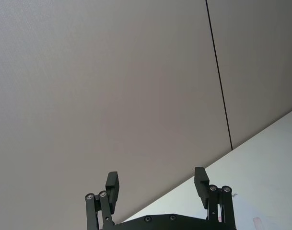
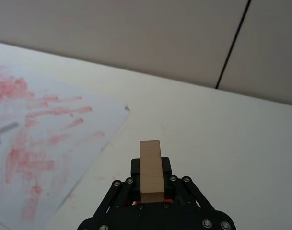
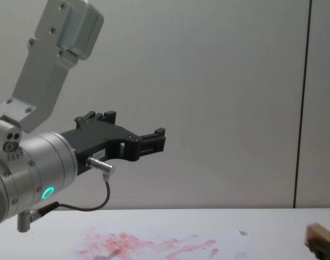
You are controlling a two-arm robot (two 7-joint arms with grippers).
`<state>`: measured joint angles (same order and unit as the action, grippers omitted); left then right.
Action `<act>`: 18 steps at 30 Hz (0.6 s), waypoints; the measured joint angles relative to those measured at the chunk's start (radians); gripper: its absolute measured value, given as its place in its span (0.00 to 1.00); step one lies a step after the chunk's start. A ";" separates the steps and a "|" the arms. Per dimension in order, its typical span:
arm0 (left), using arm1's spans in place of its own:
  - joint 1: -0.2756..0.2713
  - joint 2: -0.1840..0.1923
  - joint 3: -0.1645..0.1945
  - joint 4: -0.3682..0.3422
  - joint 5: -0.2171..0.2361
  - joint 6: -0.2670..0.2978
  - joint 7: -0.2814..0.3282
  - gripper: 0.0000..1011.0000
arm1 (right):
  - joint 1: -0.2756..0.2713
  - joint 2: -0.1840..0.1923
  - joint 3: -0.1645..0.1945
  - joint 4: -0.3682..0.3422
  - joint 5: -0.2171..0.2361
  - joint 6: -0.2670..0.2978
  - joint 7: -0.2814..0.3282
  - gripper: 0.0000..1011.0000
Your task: Use the one hand to pick up the stamp and affix it onto the A4 paper.
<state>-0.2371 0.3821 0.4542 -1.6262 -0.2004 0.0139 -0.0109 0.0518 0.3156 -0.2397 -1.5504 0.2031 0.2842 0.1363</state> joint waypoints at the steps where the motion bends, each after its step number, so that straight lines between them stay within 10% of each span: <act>1: 0.000 0.000 0.000 0.000 0.000 0.000 0.000 0.99 | 0.002 -0.002 -0.001 -0.002 0.001 -0.003 0.003 0.22; 18: 0.000 0.000 0.000 0.000 0.000 0.000 0.000 0.99 | 0.094 -0.101 -0.055 0.002 0.035 -0.012 0.106 0.22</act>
<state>-0.2372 0.3821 0.4542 -1.6262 -0.2004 0.0139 -0.0109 0.1459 0.2142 -0.2950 -1.5486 0.2380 0.2726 0.2423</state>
